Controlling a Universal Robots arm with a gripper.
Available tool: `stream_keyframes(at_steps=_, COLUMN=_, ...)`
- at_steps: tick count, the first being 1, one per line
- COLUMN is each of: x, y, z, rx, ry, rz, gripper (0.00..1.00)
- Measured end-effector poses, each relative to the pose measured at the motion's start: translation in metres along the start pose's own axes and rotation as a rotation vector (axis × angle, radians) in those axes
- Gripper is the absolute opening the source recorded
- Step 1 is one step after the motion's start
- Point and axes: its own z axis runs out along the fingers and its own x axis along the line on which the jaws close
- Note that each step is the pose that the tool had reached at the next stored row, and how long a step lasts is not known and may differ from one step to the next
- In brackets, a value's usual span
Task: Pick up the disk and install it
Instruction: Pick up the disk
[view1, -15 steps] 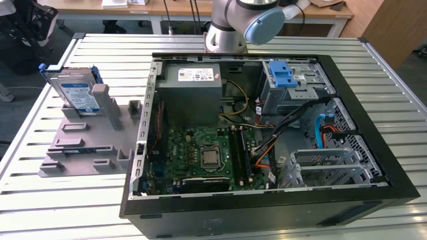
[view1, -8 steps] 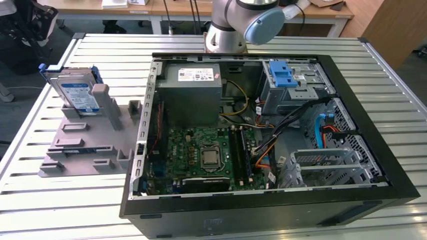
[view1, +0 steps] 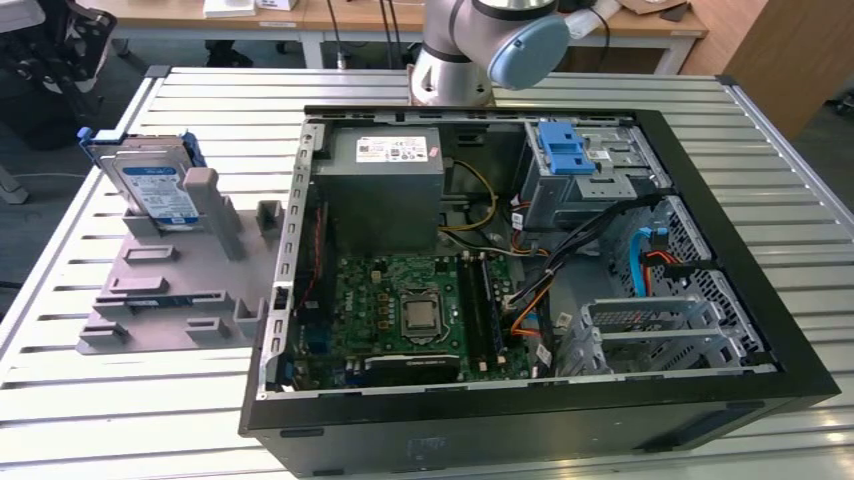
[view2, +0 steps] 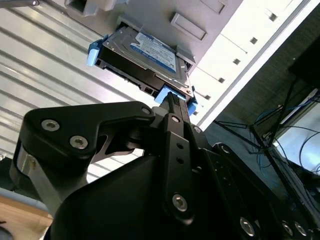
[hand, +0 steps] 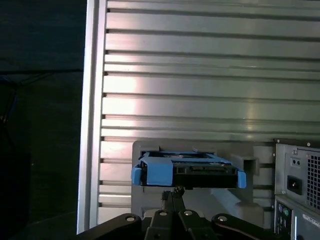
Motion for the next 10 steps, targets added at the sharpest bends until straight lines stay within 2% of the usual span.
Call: stream_keyframes(at_steps=10, x=0.0, y=0.0, z=0.0008, rx=-0.0025, ry=0.008, rz=-0.18, gripper=0.11)
